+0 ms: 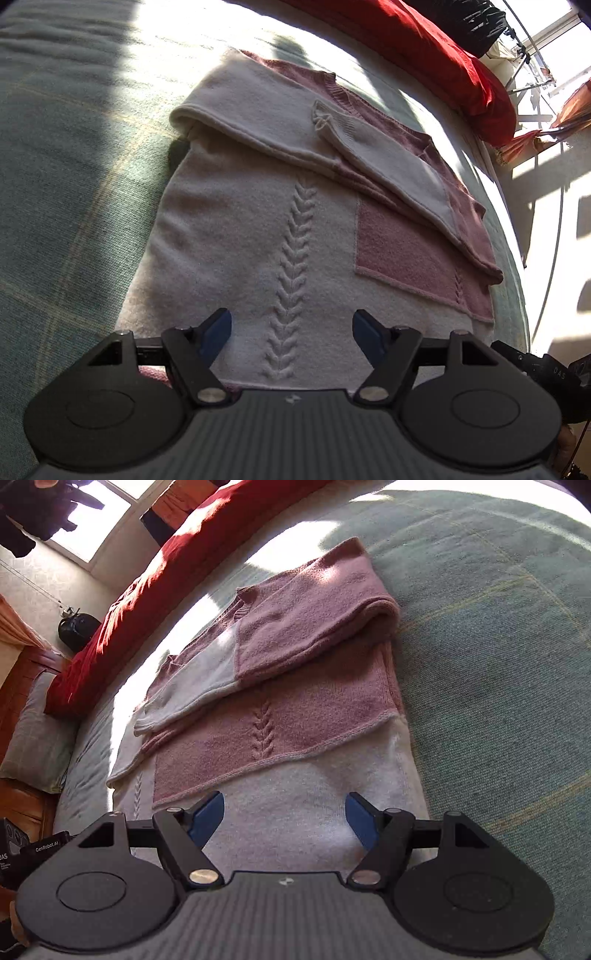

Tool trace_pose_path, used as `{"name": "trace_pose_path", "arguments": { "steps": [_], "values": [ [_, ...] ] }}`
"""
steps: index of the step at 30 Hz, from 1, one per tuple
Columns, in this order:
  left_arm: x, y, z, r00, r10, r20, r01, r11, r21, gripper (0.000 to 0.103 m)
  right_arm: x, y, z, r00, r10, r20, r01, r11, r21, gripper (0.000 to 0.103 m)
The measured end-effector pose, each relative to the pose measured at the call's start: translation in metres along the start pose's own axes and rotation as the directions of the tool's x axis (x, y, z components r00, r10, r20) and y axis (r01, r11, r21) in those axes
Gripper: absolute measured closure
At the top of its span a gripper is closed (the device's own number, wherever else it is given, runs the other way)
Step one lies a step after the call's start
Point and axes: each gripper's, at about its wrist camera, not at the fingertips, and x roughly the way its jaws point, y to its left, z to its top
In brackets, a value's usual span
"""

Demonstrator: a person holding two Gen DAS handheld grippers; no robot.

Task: Fold clothes
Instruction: 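Bring both open grippers back to the pink ribbed hem of the sweater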

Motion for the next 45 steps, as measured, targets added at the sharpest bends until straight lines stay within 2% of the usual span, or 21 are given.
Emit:
{"name": "trace_pose_path", "arguments": {
  "steps": [3,6,9,12,14,18,22,26,29,30,31,33,35,36,38,39,41,43,45],
  "values": [
    [-0.015,0.012,-0.025,1.000,-0.010,-0.002,0.010,0.999,-0.036,0.030,-0.014,-0.008,-0.020,1.000,-0.006,-0.010,0.006,1.000,0.028,0.023],
    [-0.029,0.012,-0.042,1.000,0.011,-0.003,-0.011,0.999,-0.032,0.030,-0.027,-0.013,-0.036,1.000,-0.021,-0.018,0.022,0.998,0.051,0.023],
    [-0.044,-0.002,-0.051,0.999,0.014,0.030,-0.015,1.000,0.026,0.030,-0.037,-0.004,-0.042,1.000,-0.018,-0.011,0.018,0.999,0.038,0.019],
    [-0.048,-0.024,-0.059,0.998,-0.028,0.056,0.023,0.996,0.089,0.025,-0.032,0.010,-0.044,0.999,0.049,-0.015,-0.049,0.999,0.005,0.017],
    [-0.040,-0.037,-0.067,0.998,-0.030,0.050,0.023,0.991,0.128,0.025,-0.024,0.013,-0.047,0.999,0.036,-0.003,-0.036,0.999,-0.005,0.017],
    [-0.026,-0.040,-0.091,0.999,0.009,0.036,-0.014,0.989,0.149,0.025,-0.034,-0.011,-0.059,0.999,-0.041,0.028,0.040,0.998,0.041,0.017],
    [-0.027,-0.034,-0.108,0.998,0.027,0.056,-0.037,0.983,0.178,0.025,-0.062,-0.039,-0.071,0.996,0.000,0.085,-0.011,0.992,0.128,0.017],
    [-0.038,-0.046,-0.108,0.996,0.042,0.083,-0.060,0.970,0.237,0.025,-0.067,-0.023,-0.065,0.995,0.034,0.095,-0.043,0.994,0.099,0.016],
    [-0.043,-0.061,-0.110,0.992,0.025,0.121,-0.064,0.944,0.325,0.023,-0.050,-0.003,-0.060,0.996,0.067,0.065,-0.071,0.996,0.060,0.016],
    [-0.042,-0.064,-0.111,0.992,0.023,0.124,-0.065,0.936,0.346,0.022,-0.043,0.002,-0.061,0.997,0.054,0.049,-0.056,0.998,0.040,0.016],
    [-0.041,-0.065,-0.113,0.992,0.024,0.126,-0.068,0.931,0.360,0.022,-0.036,0.008,-0.062,0.999,0.039,0.033,-0.040,0.999,0.020,0.016],
    [-0.035,-0.064,-0.118,0.990,0.036,0.137,-0.088,0.915,0.393,0.022,-0.029,0.015,-0.068,0.999,-0.041,0.019,0.042,0.997,-0.061,0.016],
    [-0.028,-0.059,-0.124,0.987,0.090,0.133,-0.138,0.898,0.418,0.022,-0.023,0.020,-0.077,0.991,-0.133,0.014,0.133,0.978,-0.164,0.016],
    [-0.023,-0.054,-0.129,0.986,0.118,0.114,-0.156,0.889,0.431,0.022,-0.022,0.020,-0.080,0.988,-0.153,0.013,0.152,0.969,-0.197,0.016],
    [-0.024,-0.049,-0.139,0.985,0.114,0.126,-0.161,0.864,0.478,0.021,-0.023,0.019,-0.090,0.985,-0.172,0.021,0.171,0.951,-0.257,0.015],
    [-0.026,-0.050,-0.144,0.985,0.113,0.127,-0.163,0.845,0.509,0.018,-0.023,0.020,-0.092,0.984,-0.175,0.022,0.174,0.946,-0.272,0.014],
    [-0.030,-0.053,-0.152,0.984,0.126,0.128,-0.176,0.819,0.546,0.017,-0.020,0.021,-0.095,0.984,-0.174,0.022,0.173,0.943,-0.283,0.008],
    [-0.036,-0.055,-0.155,0.984,0.113,0.135,-0.170,0.811,0.561,0.017,-0.017,0.022,-0.097,0.985,-0.173,0.020,0.171,0.942,-0.290,0.000],
    [-0.040,-0.055,-0.154,0.984,0.091,0.153,-0.162,0.814,0.558,0.017,-0.013,0.027,-0.097,0.981,-0.192,0.019,0.189,0.936,-0.295,0.000]
  ]
}}
